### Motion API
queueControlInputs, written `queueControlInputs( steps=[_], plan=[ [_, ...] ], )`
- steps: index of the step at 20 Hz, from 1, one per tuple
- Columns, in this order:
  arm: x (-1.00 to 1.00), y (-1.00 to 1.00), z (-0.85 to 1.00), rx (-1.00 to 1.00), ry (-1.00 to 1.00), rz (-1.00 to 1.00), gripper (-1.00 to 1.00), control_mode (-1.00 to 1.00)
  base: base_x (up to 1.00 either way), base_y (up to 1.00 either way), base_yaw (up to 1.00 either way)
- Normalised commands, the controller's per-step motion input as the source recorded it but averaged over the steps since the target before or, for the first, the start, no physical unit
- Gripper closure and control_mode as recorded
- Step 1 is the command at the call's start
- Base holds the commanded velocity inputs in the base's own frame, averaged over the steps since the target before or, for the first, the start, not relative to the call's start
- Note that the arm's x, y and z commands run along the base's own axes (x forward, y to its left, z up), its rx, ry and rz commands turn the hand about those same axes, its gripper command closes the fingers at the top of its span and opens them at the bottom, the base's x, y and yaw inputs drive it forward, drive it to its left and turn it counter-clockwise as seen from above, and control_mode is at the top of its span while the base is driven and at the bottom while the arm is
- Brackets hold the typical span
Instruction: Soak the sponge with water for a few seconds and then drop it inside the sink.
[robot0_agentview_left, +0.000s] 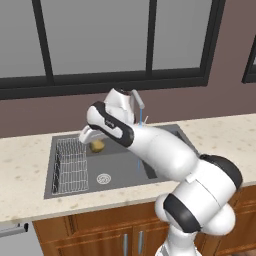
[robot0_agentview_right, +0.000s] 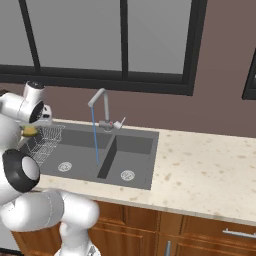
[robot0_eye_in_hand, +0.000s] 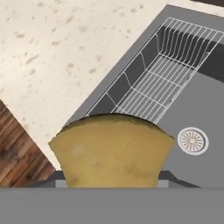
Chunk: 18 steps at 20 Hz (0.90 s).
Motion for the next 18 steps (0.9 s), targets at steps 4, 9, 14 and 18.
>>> queueControlInputs(
  steps=[4, 9, 14, 18],
  plan=[
    [0.0, -0.39, 0.15, -0.02, -0.13, 0.02, 1.0, -1.0, 0.0, 0.0, 0.0],
    [0.0, -0.37, 0.04, -0.05, -0.07, 0.0, 1.0, -1.0, 0.0, 0.0, 0.0],
    [0.0, -0.15, 0.0, -0.07, -0.01, -0.07, 1.0, -1.0, 0.0, 0.0, 0.0],
    [0.0, 0.0, 0.0, -0.09, 0.04, -0.13, 1.0, -1.0, 0.0, 0.0, 0.0]
  ],
)
